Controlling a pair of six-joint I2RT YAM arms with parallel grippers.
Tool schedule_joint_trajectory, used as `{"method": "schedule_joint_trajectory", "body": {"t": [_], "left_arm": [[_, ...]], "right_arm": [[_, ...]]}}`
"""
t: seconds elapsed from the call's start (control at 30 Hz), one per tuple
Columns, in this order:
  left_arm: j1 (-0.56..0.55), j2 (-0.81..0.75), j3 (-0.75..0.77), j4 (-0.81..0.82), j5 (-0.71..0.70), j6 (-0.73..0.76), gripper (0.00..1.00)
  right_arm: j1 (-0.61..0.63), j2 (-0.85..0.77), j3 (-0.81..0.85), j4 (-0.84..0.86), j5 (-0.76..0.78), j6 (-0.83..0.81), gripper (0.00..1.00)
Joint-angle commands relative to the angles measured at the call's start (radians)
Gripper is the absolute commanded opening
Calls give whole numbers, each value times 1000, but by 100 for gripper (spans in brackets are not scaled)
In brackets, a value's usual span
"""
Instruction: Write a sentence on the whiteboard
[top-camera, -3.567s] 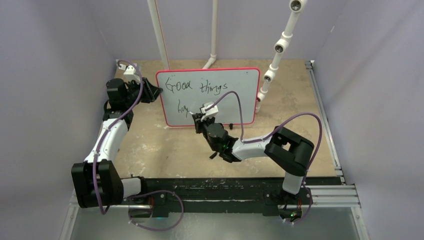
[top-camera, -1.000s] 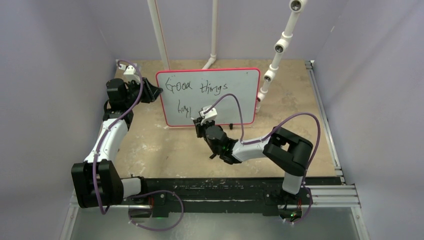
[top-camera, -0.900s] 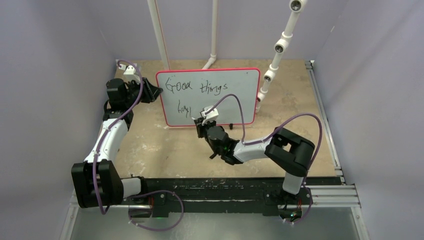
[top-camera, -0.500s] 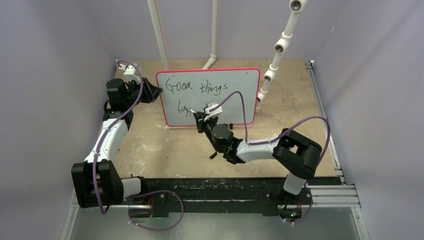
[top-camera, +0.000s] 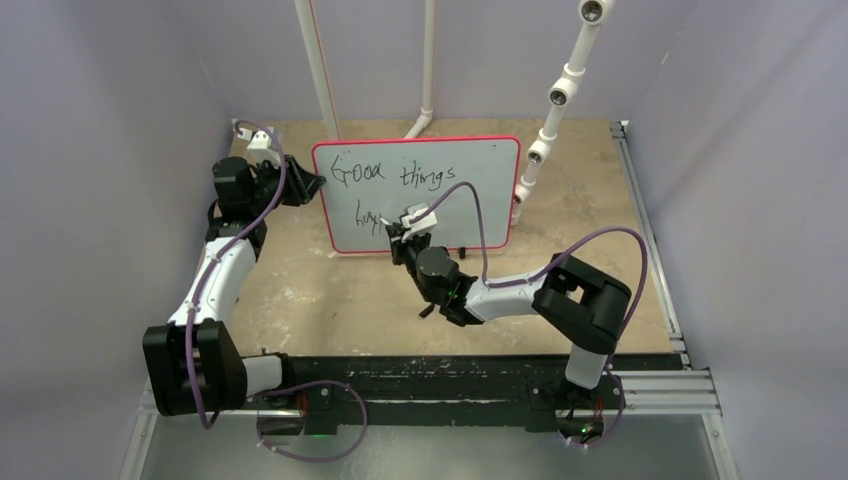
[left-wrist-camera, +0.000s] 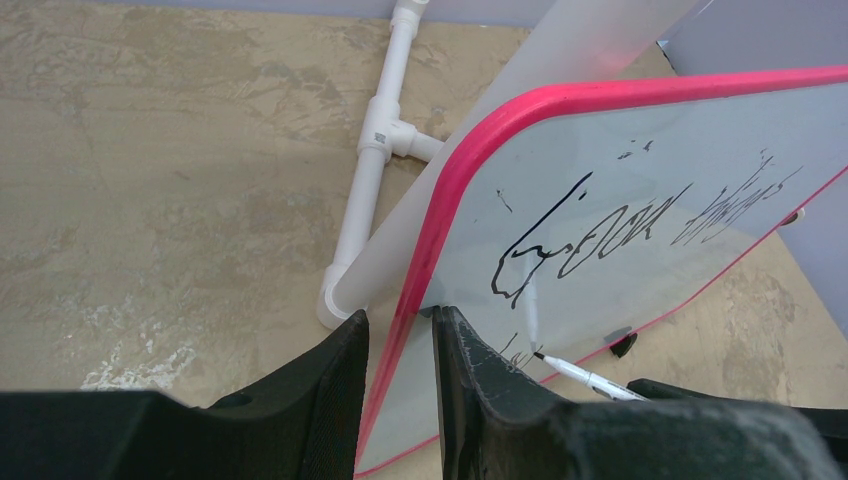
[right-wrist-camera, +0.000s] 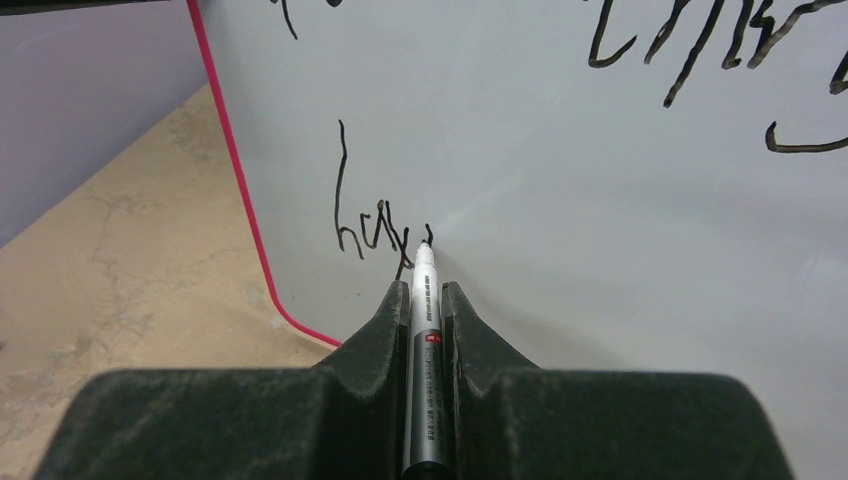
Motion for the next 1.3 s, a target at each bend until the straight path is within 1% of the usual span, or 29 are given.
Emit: {"method": "schedule_joint_trajectory", "body": {"t": [0.0,0.43,0.73,1.27], "left_arm": [[0,-23,-10,38,12,-3,30],[-1,-26,-10,37,11,-2,30],[0,-23,-10,37,11,-1,29],[0,-22,-10,39,14,-3,30]], "right_arm": [[4,0,39,36,59,-24,0],[4,-49,-37,13,113,-1,0],[4,-14,-15,12,82,9,0],[4,27,38,59,31,-29,0]]}}
